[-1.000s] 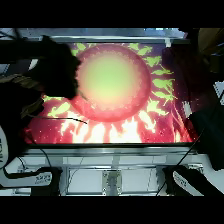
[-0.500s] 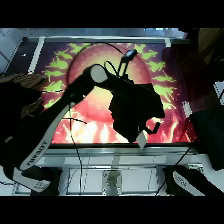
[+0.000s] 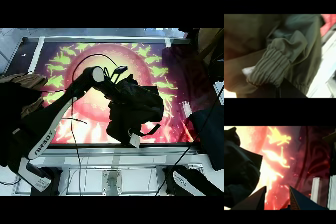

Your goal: Fold the clothes and pants, and hang the long-sleeved shirts on hangers.

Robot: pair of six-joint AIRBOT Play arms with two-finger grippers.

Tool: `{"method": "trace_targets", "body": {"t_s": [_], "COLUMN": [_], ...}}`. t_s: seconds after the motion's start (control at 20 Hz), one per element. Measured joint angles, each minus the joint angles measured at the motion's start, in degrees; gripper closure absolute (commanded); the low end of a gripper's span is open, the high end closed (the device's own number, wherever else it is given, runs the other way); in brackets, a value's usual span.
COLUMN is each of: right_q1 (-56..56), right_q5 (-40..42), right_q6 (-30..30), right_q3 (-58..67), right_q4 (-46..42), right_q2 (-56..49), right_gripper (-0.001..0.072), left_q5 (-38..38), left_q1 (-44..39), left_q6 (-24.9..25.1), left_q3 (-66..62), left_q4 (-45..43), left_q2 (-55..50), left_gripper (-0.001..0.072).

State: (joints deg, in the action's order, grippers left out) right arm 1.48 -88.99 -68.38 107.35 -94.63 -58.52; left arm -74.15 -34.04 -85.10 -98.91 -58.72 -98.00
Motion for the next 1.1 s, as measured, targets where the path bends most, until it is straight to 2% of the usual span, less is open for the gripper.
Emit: {"method": "trace_targets", "body": {"t_s": [0.1, 0.15, 0.2, 0.25, 0.55, 0.75, 0.8, 0.85, 0.9, 1.05, 1.1], "right_q1": [0.0, 0.0, 0.0, 0.0, 0.0, 0.0, 0.0, 0.0, 0.0, -0.2, -0.4], "right_q5": [0.0, 0.0, 0.0, 0.0, 0.3, 3.9, 4.7, 4.9, 4.7, 1.0, -0.1], "right_q6": [0.0, 0.0, 0.0, 0.0, 0.0, 0.0, -0.2, -0.7, -1.2, -2.0, -2.1], "right_q3": [0.0, 0.0, 0.0, 0.0, 0.0, 0.0, 0.0, 0.0, 0.0, -1.0, -1.8], "right_q4": [0.0, 0.0, 0.0, 0.0, 0.1, 1.3, 1.7, 1.7, 1.6, -0.4, -0.9], "right_q2": [0.0, 0.0, 0.0, 0.0, 0.0, -0.4, -0.5, -0.6, -0.8, -1.3, -1.4], "right_gripper": [0.0403, 0.0403, 0.0403, 0.0403, 0.0403, 0.0403, 0.0403, 0.0403, 0.0403, 0.0398, 0.0371], "left_q5": [-1.7, -2.4, -2.7, -3.1, -4.5, -8.5, -8.9, -9.1, -9.0, -5.0, -3.5], "left_q1": [1.7, 2.4, 2.8, 3.1, 5.6, 7.7, 7.5, 7.1, 6.2, 3.1, 2.0], "left_q6": [0.0, 0.0, 0.0, 0.0, 2.2, 4.0, 4.4, 5.1, 6.0, 7.9, 8.2], "left_q3": [0.0, 0.0, 0.0, 0.0, 0.0, 2.0, 4.1, 6.6, 9.7, 17.4, 19.1], "left_q4": [-0.8, -0.9, -0.9, -0.8, 2.2, 2.9, 3.8, 4.7, 6.6, 10.7, 11.4], "left_q2": [0.5, 0.8, 1.0, 1.2, 2.6, 3.7, 4.0, 4.4, 5.0, 7.6, 8.7], "left_gripper": [0.0677, 0.0569, 0.0281, 0.0157, 0.0158, 0.0161, 0.0186, 0.0266, 0.0295, 0.0296, 0.0309]}}
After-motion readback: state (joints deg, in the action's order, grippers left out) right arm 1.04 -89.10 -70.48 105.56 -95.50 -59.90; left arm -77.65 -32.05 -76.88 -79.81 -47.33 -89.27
